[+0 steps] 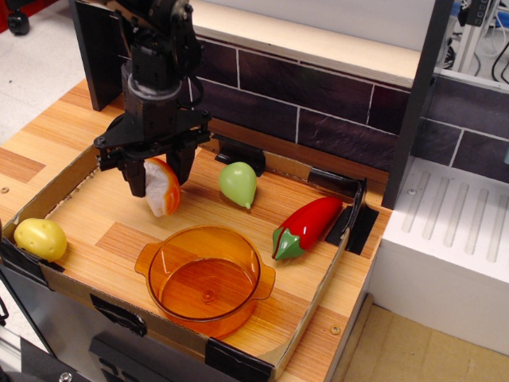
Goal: Take sushi out of pot
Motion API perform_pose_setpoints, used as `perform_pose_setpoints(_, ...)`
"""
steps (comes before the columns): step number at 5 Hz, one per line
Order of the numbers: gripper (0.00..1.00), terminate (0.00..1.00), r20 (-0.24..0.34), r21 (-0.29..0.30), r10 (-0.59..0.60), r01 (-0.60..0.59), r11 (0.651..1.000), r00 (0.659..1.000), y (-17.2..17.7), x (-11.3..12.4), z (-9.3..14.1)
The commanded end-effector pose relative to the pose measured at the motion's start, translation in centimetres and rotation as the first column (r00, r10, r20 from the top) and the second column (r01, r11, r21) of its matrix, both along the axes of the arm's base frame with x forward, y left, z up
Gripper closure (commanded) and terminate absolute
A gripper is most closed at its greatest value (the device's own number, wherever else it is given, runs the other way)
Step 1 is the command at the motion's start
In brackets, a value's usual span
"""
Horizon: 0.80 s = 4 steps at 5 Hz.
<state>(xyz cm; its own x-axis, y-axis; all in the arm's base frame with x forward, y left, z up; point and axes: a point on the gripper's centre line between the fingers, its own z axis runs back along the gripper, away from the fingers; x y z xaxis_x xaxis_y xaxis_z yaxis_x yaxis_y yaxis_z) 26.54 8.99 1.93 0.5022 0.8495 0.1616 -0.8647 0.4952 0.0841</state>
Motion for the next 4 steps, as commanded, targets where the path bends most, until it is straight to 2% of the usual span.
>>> perform_pose_setpoints(1, 0.00, 0.00, 0.003, -0.004, -0.004, 0.004, 1.000, 1.000, 0.2, 0.6, 1.3)
perform_pose_setpoints(2, 0.00, 0.00, -0.004, -0.046, 0.015, -0.015, 0.999, 1.000, 0.4, 0.6, 2.8)
perform_pose_setpoints(3, 0.00, 0.00, 0.012, -0.070, 0.051, -0.050, 0.996, 0.999, 0.5, 0.6, 5.6)
perform_pose_setpoints(4, 0.00, 0.00, 0.014, -0.083, 0.039, -0.037, 0.996, 0.999, 0.4, 0.5, 8.9)
